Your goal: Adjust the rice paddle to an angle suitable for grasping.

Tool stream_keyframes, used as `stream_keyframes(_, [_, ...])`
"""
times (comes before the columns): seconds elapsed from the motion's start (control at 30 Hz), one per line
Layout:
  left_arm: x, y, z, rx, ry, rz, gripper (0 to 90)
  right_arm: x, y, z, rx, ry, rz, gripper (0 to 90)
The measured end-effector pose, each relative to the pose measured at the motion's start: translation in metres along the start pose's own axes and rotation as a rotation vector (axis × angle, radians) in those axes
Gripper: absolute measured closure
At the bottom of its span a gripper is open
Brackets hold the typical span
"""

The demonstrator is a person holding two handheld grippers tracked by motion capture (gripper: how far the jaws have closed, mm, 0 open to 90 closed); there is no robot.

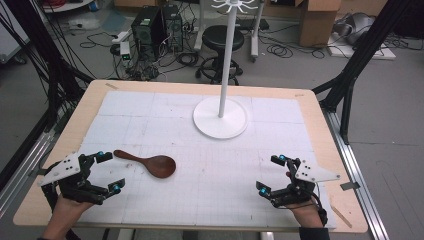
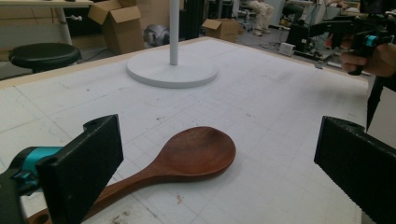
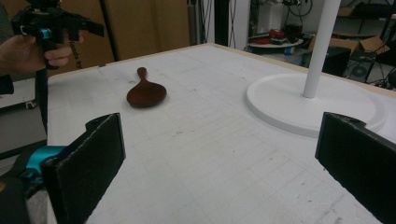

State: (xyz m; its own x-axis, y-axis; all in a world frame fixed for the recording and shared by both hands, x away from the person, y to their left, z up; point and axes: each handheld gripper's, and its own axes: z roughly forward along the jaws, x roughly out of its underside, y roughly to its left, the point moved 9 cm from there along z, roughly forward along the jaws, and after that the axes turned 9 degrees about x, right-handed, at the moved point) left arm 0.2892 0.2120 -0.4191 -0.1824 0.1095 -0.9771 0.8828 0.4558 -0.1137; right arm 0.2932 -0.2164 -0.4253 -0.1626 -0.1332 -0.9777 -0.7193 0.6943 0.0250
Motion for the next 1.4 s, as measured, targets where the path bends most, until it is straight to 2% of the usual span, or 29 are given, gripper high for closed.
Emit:
stream_keyframes(0.13, [-0.001,0.0,-0.001,0.006,-0.006,0.011,1.8,0.001,0.001,0.001,-0.015,0.003,-0.001,0.5])
stream_keyframes(0.3, [0.003,0.0,-0.001,0.007,0.034,0.024,1.7,0.002,0.001,0.0,-0.021,0.006,-0.002,0.5])
stream_keyframes(0.43, [0.003,-0.001,-0.002,0.02,0.042,0.032,1.7,0.0,0.001,0.0,-0.022,0.003,-0.002,0.5])
stream_keyframes(0.6, [0.002,0.003,-0.003,0.027,0.043,0.011,1.7,0.0,0.0,-0.001,-0.024,0.0,0.0,0.5])
stream_keyframes(0.83, [0.0,0.008,-0.016,0.058,0.072,0.025,1.7,0.002,-0.002,-0.001,-0.029,0.002,0.002,0.5])
stream_keyframes(1.07, [-0.003,0.016,-0.034,0.066,0.158,0.049,1.7,0.002,-0.004,-0.002,-0.026,0.002,0.003,0.5])
stream_keyframes(1.2, [-0.005,0.02,-0.04,0.056,0.255,0.109,1.7,0.002,-0.004,-0.003,-0.026,0.0,0.003,0.5])
stream_keyframes(1.4, [-0.009,0.022,-0.037,0.094,0.365,0.148,1.7,0.001,-0.002,-0.002,-0.037,-0.004,0.006,0.5])
